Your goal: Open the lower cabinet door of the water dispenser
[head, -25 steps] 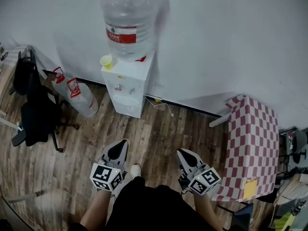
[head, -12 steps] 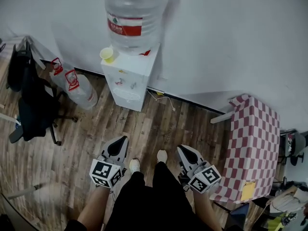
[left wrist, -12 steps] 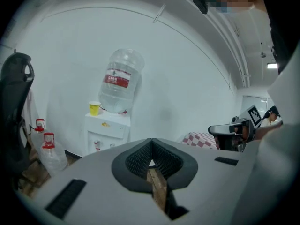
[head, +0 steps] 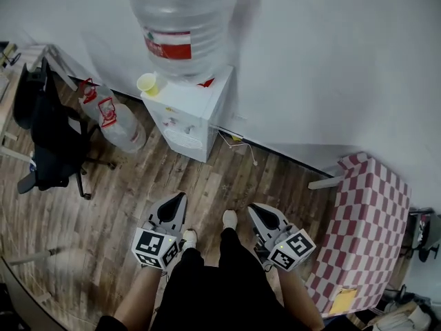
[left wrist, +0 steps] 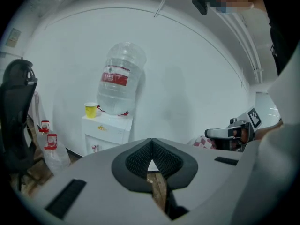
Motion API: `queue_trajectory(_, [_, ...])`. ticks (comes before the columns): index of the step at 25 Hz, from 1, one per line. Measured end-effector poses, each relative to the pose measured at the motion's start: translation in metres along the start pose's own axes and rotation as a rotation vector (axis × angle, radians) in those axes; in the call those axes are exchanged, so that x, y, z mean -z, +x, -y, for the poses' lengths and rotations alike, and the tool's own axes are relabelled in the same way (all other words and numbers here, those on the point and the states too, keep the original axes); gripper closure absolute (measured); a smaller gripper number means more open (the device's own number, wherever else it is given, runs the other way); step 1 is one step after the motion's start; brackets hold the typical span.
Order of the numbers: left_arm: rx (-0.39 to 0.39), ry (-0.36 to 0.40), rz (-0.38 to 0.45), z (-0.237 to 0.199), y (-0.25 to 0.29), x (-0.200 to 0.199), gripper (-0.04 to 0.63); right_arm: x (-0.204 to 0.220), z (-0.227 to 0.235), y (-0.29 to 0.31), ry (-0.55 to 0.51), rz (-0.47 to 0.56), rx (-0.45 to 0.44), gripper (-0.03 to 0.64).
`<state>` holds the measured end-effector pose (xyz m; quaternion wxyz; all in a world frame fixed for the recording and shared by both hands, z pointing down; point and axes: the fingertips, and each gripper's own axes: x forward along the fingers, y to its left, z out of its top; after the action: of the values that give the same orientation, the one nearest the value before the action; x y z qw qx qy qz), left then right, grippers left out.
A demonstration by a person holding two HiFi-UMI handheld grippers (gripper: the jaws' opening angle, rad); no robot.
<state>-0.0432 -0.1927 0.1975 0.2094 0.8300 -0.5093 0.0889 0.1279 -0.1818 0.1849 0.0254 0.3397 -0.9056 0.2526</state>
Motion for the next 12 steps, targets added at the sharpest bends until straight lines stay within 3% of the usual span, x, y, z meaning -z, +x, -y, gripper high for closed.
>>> queue_trajectory(6, [-0.077,-0.002,-0.007,0.013,0.050,-0.010,0.581,-0.019,0.049,0.025,-0.100,-0.043,-0.097,0.594])
queue_trajectory(12, [-0.141,-0.018,-0.019,0.013,0.089,0.002,0.581,0.007,0.094,0.061,-0.140,-0.100,-0.197,0.594])
